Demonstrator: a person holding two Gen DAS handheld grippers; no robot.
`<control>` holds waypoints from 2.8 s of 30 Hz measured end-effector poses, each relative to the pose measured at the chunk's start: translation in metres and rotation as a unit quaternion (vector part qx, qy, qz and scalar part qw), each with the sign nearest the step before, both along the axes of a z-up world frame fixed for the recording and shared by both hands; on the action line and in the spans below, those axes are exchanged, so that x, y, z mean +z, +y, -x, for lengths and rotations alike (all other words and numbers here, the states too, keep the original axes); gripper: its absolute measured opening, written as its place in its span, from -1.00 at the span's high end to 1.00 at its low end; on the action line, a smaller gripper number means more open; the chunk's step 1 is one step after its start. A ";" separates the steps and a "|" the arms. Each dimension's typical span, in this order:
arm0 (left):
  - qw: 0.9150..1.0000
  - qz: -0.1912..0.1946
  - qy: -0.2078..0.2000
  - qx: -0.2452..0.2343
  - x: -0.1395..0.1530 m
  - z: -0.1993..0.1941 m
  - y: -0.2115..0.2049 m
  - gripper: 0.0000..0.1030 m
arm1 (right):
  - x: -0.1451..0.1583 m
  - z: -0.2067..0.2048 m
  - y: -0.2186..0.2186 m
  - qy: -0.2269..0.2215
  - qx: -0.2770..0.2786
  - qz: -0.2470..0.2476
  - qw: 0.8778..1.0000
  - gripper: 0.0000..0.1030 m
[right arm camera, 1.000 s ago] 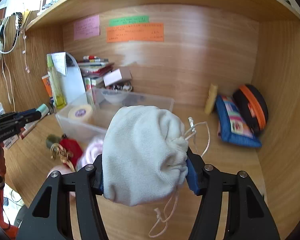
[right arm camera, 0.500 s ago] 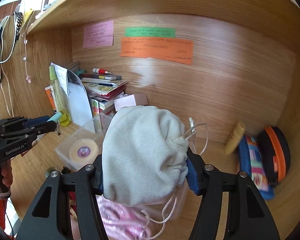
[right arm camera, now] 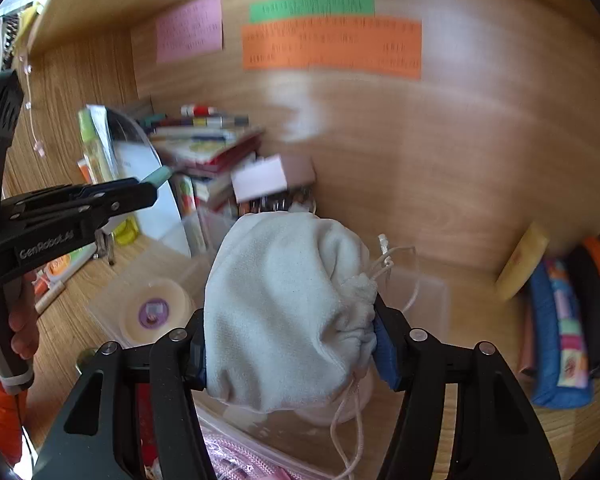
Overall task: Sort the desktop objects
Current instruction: 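Carry the tube and cloth bag over the clear box and release them inside, then withdraw both tools from the box toward the remaining items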
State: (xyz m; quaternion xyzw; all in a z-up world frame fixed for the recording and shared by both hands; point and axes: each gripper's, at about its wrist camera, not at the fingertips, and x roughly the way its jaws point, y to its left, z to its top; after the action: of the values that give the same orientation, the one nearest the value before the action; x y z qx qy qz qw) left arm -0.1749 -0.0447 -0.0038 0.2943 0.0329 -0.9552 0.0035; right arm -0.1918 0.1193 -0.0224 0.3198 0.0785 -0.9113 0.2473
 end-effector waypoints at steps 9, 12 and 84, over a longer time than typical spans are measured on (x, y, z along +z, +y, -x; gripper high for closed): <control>0.999 -0.011 -0.037 0.006 -0.029 0.026 0.000 0.53 | -0.031 0.013 -0.009 -0.039 -0.004 -0.026 0.999 -0.11; 0.999 0.001 -0.045 0.000 -0.035 0.028 0.006 0.53 | -0.038 0.014 -0.015 -0.042 -0.002 -0.041 0.998 -0.11; 0.998 0.037 0.034 -0.025 0.019 -0.076 0.006 -0.83 | 0.022 -0.069 0.062 0.042 -0.093 0.001 0.995 -0.99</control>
State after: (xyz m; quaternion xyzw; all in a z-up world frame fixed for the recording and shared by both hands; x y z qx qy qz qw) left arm -0.0988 -0.0384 0.0156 0.2622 -0.0094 -0.9649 -0.0110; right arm -0.1224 0.1817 0.0000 0.2872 0.0575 -0.9430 0.1583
